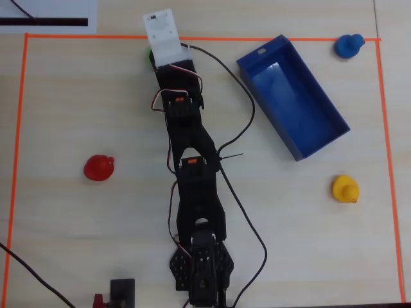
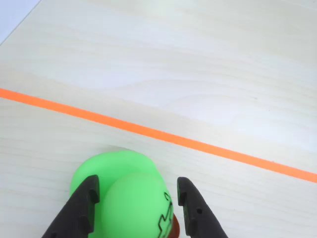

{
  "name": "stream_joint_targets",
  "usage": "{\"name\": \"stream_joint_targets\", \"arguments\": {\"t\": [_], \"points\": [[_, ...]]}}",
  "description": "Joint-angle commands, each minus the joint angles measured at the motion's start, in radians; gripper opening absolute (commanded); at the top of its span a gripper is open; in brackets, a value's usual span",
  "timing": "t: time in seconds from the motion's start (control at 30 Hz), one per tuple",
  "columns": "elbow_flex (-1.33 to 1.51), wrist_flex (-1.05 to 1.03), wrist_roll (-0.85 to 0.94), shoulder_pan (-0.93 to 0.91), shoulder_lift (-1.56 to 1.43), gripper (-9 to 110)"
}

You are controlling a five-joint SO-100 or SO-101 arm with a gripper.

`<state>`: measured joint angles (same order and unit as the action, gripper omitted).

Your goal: Grasp green duck and put it into box.

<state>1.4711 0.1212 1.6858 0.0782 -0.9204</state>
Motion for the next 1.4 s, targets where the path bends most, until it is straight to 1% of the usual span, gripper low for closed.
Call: {"name": "stream_joint_targets", "arguments": {"t": [0.0, 0.07, 0.17, 0.23, 0.4, 0.53, 0.67, 0.87, 1.0, 1.1, 1.17, 1.37], "points": [[-0.035, 0.003, 0.023, -0.009, -0.017, 16], [-0.037, 0.003, 0.029, -0.012, -0.020, 12], [-0.041, 0.003, 0.029, -0.015, -0.026, 2], [-0.041, 0.003, 0.029, -0.015, -0.032, 0], [-0.037, -0.011, 0.026, -0.020, -0.061, 0], [-0.031, -0.071, 0.006, -0.040, -0.137, 0], [0.009, -0.173, -0.018, -0.074, -0.265, 0], [-0.040, -0.442, -0.087, -0.138, -0.454, 0], [-0.132, -0.584, -0.121, -0.230, -0.495, 0], [-0.245, -0.646, -0.150, -0.333, -0.462, 0], [-0.321, -0.730, -0.163, -0.413, -0.437, 0], [-0.337, -0.781, -0.153, -0.653, -0.423, 0]]}}
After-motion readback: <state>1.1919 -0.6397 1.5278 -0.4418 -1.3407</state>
